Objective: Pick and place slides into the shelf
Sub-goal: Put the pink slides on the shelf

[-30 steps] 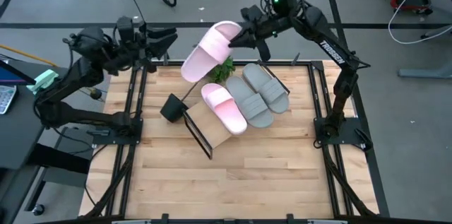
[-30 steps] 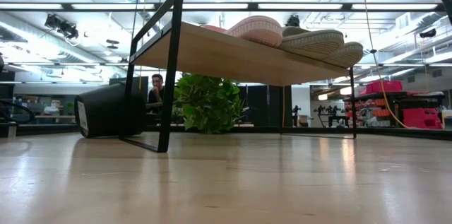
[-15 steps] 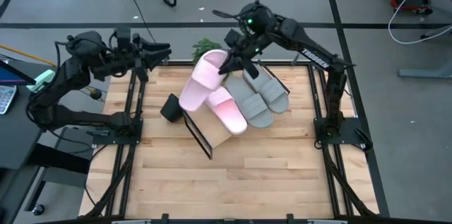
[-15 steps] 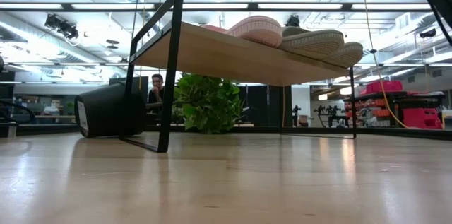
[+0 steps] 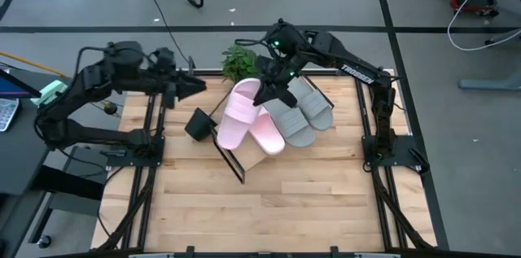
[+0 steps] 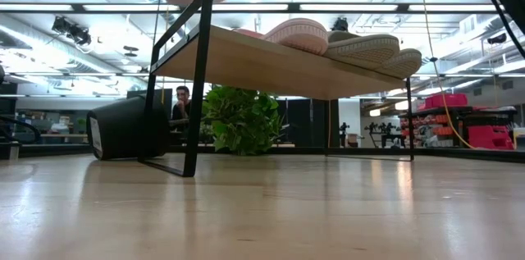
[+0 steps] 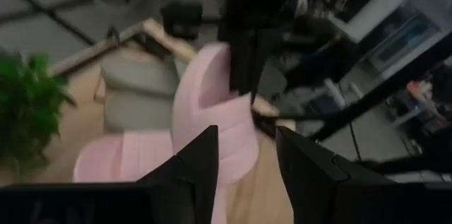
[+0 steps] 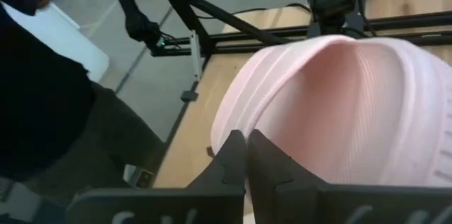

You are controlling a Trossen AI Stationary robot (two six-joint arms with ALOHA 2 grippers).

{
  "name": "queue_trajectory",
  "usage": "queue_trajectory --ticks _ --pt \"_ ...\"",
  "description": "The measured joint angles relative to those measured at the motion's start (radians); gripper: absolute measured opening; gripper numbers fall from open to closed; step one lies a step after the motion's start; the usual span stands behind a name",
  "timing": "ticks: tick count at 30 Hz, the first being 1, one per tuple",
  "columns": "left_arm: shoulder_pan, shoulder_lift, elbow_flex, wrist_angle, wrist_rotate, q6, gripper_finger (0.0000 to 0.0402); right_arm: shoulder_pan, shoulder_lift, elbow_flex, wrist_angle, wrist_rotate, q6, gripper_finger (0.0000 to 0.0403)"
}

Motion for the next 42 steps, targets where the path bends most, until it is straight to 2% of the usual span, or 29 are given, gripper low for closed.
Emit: queue_trajectory --ticks 6,11,14,28,37,42 --pt "0.023 0.084 0.000 -0.083 0.020 0.043 0.0166 0.029 0.000 0.000 -0.009 0.005 -0.022 0.0002" --pt "0.068 0.154 -0.001 -0.049 0.168 0.044 0.0180 0.037 0.000 0.000 -0.055 -0.001 -0.080 0.0002" --pt "0.079 0.183 -0.001 -0.023 0.221 0.043 0.0187 0.033 0.000 0.000 -0.009 -0.003 -0.090 0.0001" --pt "0.113 0.181 0.000 0.012 0.196 -0.050 0.0189 0.020 -0.004 0.002 0.025 -0.019 -0.245 0.0001" --pt "0.112 0.185 0.000 0.079 0.198 -0.094 0.0207 0.047 -0.004 0.002 -0.004 0.113 -0.302 0.0000" --pt "0.112 0.195 0.000 0.098 0.198 -0.093 0.0213 0.048 -0.003 0.002 0.002 0.123 -0.305 0.0000"
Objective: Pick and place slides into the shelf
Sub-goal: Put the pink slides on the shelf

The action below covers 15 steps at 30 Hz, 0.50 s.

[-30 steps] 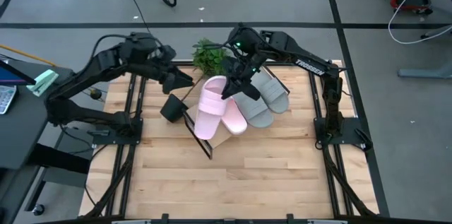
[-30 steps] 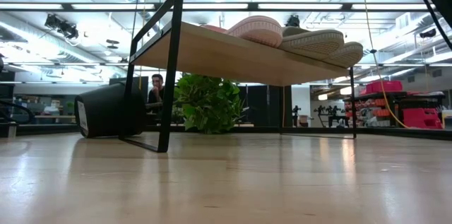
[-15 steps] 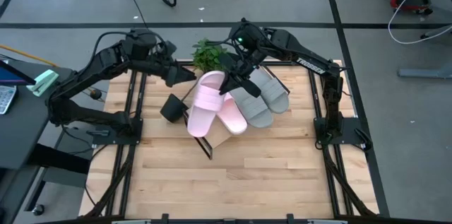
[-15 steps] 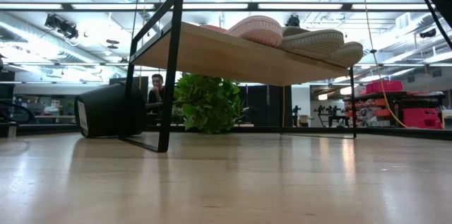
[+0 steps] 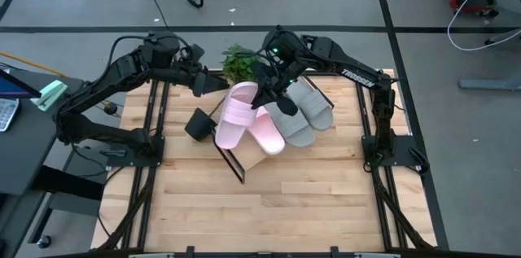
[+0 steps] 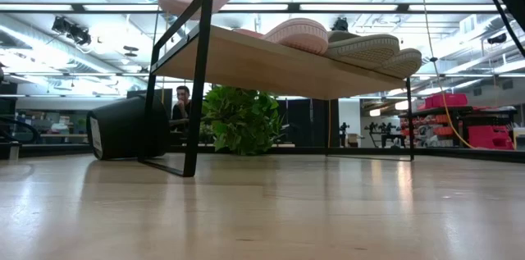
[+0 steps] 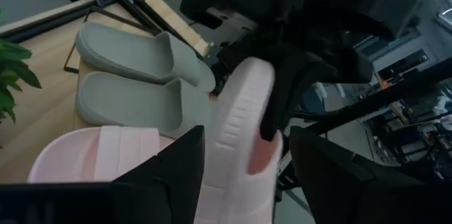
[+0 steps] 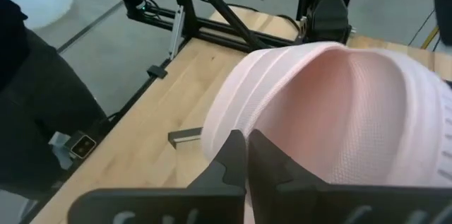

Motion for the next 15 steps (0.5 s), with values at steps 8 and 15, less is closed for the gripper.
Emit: queue_trajectory --ticks 8,15 --pt "-0.001 0.073 0.000 0.045 0.040 0.001 0.0214 0.007 0.000 0.000 0.008 0.001 0.002 0.0000" --pt "-0.001 0.120 0.000 0.122 0.110 -0.001 0.0218 0.006 0.001 -0.001 0.008 0.017 0.007 0.0000"
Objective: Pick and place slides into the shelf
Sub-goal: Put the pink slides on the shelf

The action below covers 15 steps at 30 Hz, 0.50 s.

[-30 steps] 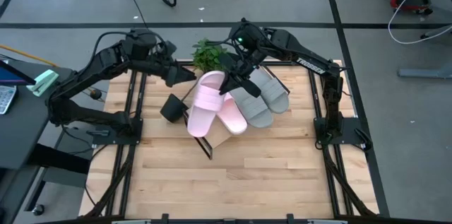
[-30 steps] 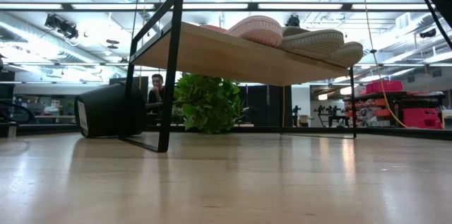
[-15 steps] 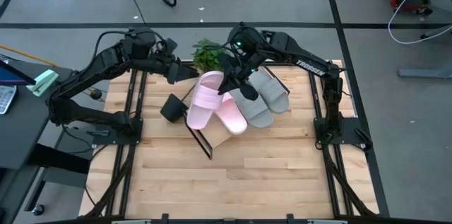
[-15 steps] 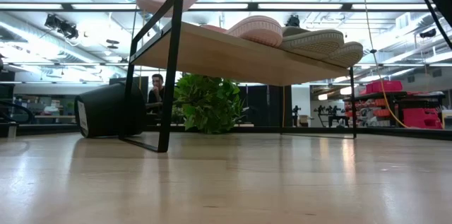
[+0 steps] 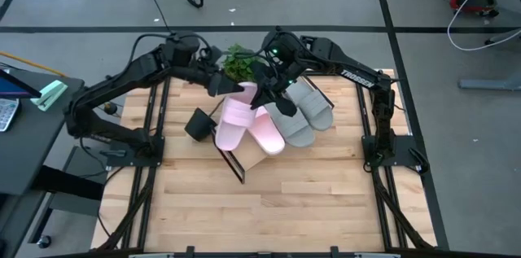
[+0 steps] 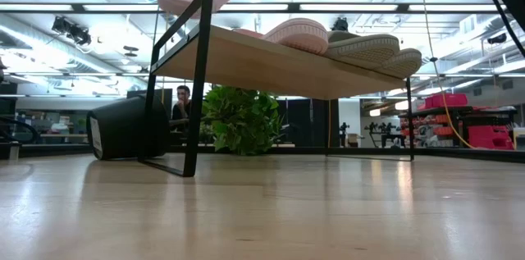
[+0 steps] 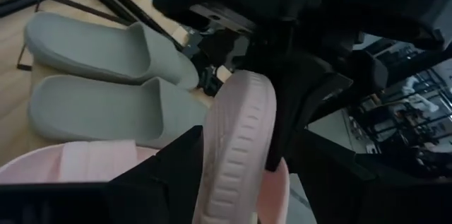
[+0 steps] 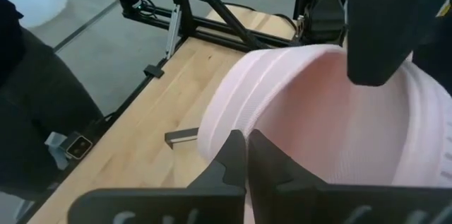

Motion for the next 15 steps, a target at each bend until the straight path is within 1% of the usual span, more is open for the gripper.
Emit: queue_trajectory --ticks 5,9,15 --pt "0.003 0.028 0.001 0.030 0.055 0.028 0.0209 0.007 0.030 -0.001 -0.021 -0.008 0.004 0.0000" --pt "0.017 0.048 0.017 0.005 0.118 0.063 0.0199 0.017 0.059 0.000 -0.035 -0.029 0.003 0.0000" --pt "0.045 0.047 0.055 -0.172 0.121 0.200 0.0168 0.019 0.068 -0.001 -0.032 -0.037 0.007 0.0000"
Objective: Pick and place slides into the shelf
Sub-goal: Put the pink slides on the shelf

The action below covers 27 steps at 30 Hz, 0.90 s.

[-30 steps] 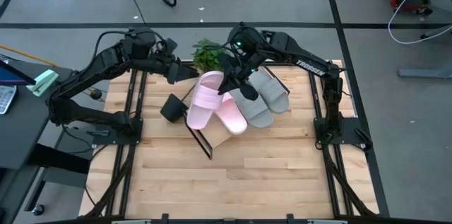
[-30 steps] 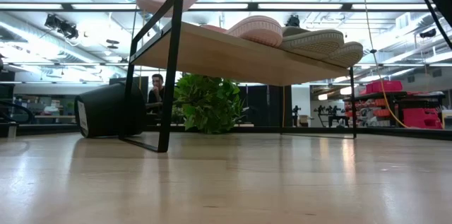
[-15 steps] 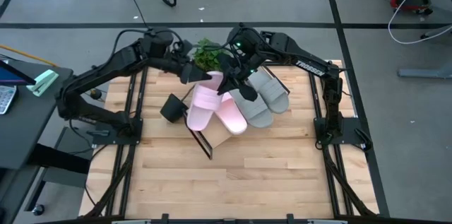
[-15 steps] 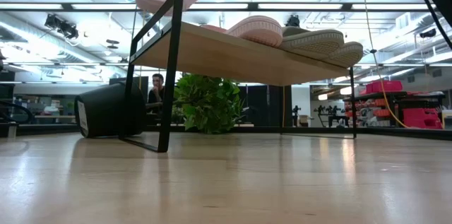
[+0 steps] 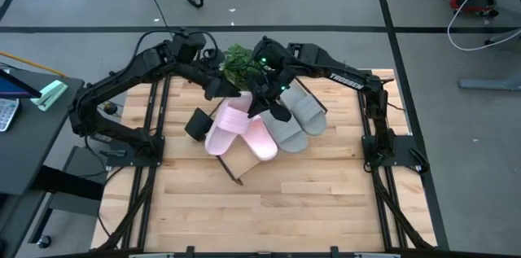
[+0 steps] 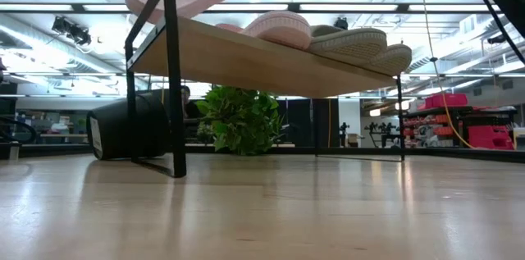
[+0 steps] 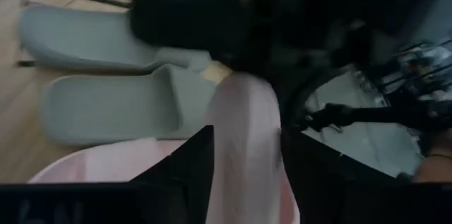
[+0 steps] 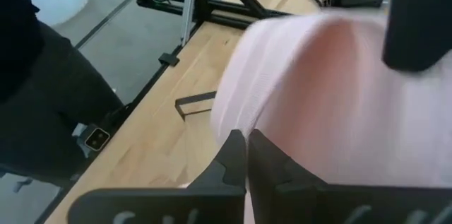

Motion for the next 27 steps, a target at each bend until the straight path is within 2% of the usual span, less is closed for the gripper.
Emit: queue_trajectory --ticks 5,16,19,23,27 --pt "0.013 0.000 0.001 -0.024 -0.002 0.018 0.0147 -0.007 -0.002 0.000 0.000 -0.001 0.013 0.0000" --pt "-0.001 0.004 0.001 -0.014 0.030 0.052 0.0131 -0.009 -0.002 0.000 0.036 -0.004 0.034 0.0000" --pt "-0.005 0.007 0.001 -0.013 0.029 0.063 0.0105 -0.009 -0.002 0.000 0.036 -0.005 0.034 0.0000" --pt "-0.004 0.014 0.001 -0.005 0.030 0.071 0.0043 -0.009 -0.005 0.000 0.035 -0.006 0.036 0.0001" --pt "0.014 0.014 0.001 0.024 0.033 0.058 0.0040 -0.010 -0.008 0.000 0.038 -0.002 0.036 0.0011"
